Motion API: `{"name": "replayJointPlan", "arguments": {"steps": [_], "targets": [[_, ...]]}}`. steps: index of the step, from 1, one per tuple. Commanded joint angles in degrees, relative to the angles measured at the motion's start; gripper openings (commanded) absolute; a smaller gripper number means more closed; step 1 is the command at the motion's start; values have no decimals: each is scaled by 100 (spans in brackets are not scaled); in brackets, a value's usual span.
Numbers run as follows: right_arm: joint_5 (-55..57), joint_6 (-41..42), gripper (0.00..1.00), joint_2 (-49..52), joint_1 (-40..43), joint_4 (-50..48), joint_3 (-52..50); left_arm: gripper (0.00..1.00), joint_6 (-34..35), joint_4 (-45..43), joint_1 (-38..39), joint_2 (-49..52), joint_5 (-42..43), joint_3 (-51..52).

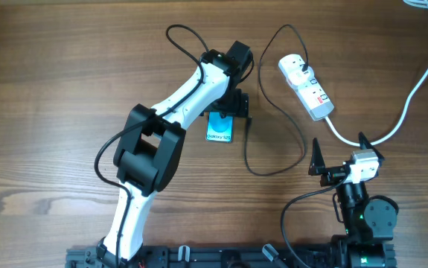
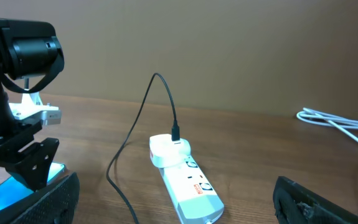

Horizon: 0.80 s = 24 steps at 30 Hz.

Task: Plug charger to phone and switch on socket
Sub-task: 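Lower the left gripper and grasp the phone's top edge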

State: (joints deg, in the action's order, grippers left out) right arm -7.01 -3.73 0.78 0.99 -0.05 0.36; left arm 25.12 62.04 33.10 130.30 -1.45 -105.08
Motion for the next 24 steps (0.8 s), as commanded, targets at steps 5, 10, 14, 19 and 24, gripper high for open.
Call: {"name": "replayJointPlan", "arguments": {"steps": [5,10,14,19,24], "targets": [[94,79,100,-35,-7,-28,-7,100,-87,-15,-4,127,-96,-90],[94,79,100,-35,-7,-28,-4,100,-92,-15,2,393,94,-90],[94,76,100,-35,-7,-28,-7,100,-184,-59,2,472,94,-90],[94,79,100,-35,-7,-28,-7,100,-284,-44,2,472,94,-90],[94,74,100,-35,-7,-26,-7,100,-282,-31,-11,472,92,-90]]}}
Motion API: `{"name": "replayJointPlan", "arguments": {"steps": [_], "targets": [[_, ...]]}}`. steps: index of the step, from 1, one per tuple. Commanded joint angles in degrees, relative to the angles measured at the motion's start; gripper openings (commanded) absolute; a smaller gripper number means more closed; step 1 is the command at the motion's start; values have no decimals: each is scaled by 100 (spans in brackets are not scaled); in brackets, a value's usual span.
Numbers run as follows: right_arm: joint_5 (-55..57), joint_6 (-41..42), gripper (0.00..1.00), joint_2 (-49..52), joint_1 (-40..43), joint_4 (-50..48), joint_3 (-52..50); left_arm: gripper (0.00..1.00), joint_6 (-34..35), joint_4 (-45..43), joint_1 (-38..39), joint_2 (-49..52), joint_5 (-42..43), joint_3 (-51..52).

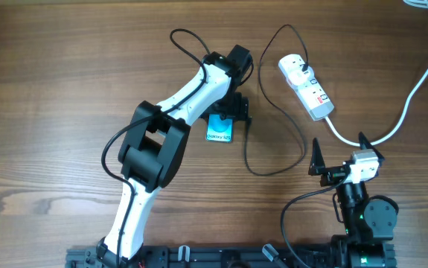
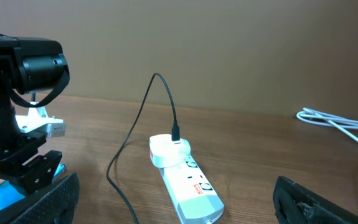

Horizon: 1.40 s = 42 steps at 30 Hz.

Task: Plug charger to phone and switch on socket
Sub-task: 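Lower the left gripper and grasp the phone's top edge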

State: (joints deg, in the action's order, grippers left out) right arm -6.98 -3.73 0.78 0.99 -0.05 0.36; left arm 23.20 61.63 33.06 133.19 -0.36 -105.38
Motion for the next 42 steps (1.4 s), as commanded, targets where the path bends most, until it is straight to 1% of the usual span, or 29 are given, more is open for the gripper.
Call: {"name": "replayJointPlan", "arguments": {"steps": [1,13,19,20,22,27,31,36,38,40,42], "targets": [[92,76,100,-35,-7,-28,-4,100,-87,26,-7,184,-17,-59],[92,74,100,-35,-7,-28,-7,100,-50,92,-4,184,-17,-37],[92,76,100,-35,-7,-28,-7,99,-48,-57,-7,184,-20,269],[92,79,100,-35,-7,-28,-7,98,-48,-96,-7,184,-17,321],[92,76,100,-35,-7,-28,-7,93,-48,-103,-7,184,-17,339],[92,76,100,-35,-7,-28,-7,94,-48,-74,-7,184,-15,339],[92,76,100,-35,-7,-28,-4,90,-48,-66,-7,184,-15,339],[92,79,100,-35,-7,-28,-4,91,-50,9,-7,184,-17,339],[92,79,100,-35,-7,-28,-7,86,-48,31,-7,184,-17,339],[92,76,100,-35,-7,-28,-7,79,-50,52,-7,184,-17,339],[92,79,100,-35,-7,-28,-4,79,-50,55,-7,184,-17,339]]}}
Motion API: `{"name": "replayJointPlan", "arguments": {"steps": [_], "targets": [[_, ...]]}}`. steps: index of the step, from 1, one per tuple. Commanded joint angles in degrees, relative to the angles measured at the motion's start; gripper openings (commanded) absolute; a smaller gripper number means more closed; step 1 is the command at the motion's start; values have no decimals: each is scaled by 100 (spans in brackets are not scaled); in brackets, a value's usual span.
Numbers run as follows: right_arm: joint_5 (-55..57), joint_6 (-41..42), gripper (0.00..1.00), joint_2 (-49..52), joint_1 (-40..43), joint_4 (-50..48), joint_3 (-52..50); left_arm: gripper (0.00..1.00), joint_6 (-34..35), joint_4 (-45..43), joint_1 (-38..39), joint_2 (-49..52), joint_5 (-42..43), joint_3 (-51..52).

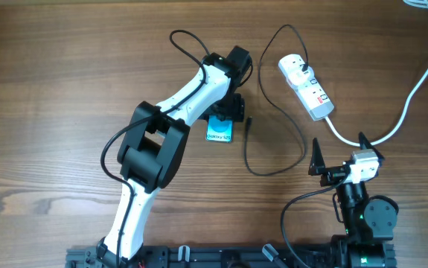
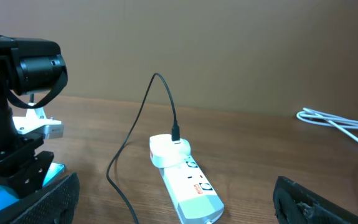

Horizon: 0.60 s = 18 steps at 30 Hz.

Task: Plug charger to phone and switch on socket
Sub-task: 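Lower the left gripper and grasp the phone's top edge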

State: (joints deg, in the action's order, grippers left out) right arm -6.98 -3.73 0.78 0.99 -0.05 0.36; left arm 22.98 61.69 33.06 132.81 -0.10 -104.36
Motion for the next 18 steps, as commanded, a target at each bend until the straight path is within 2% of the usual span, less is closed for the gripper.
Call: {"name": "replayJointPlan", "arguments": {"steps": [1,13,18], "targets": [[92,76,100,-35,-7,-28,-7,79,-28,52,-7,221,-44,236],[92,76,100,-35,-7,-28,-4,88,-31,219,-4,221,-42,236],[92,76,100,-35,-7,-28,-4,81,-118,216,-7,221,-42,236]]}}
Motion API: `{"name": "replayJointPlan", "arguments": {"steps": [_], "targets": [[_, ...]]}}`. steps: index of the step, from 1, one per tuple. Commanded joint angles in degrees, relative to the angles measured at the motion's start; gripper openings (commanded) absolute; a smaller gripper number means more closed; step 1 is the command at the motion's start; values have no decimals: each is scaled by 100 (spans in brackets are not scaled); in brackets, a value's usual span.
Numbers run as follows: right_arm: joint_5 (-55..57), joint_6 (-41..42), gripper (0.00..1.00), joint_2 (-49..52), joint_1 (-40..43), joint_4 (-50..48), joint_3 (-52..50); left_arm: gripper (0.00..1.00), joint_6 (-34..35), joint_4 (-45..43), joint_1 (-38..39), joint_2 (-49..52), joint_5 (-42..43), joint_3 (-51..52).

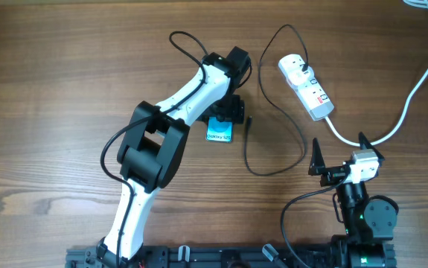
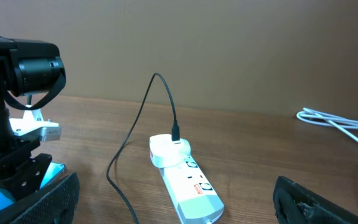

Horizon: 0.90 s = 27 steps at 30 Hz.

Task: Plug charger to phone and switch on socket
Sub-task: 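Lower the left gripper and grasp the phone's top edge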

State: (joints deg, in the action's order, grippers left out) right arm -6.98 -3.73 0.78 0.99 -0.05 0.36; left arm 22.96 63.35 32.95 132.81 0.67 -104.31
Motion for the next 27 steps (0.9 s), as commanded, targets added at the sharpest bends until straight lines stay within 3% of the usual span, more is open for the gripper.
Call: {"name": "replayJointPlan", "arguments": {"steps": [1,8,10,15,19,21,27], "targets": [[92,79,100,-35,-7,-28,-7,81,-116,50,4,221,-118,232],[92,76,100,-35,-7,-26,-7,78,-114,2,4,221,-118,232],[92,76,100,-35,-7,-28,-7,85,-116,-61,4,221,-118,232],[92,76,100,-35,-7,-28,-4,90,-116,-138,4,221,-118,232],[92,76,100,-35,-7,-28,-7,81,-116,-195,4,221,-118,232],[92,76,100,-35,-7,-28,-7,71,-116,-208,4,221,-120,232],[92,79,100,-35,-7,-28,-7,72,-114,-254,4,221,-118,232]]}}
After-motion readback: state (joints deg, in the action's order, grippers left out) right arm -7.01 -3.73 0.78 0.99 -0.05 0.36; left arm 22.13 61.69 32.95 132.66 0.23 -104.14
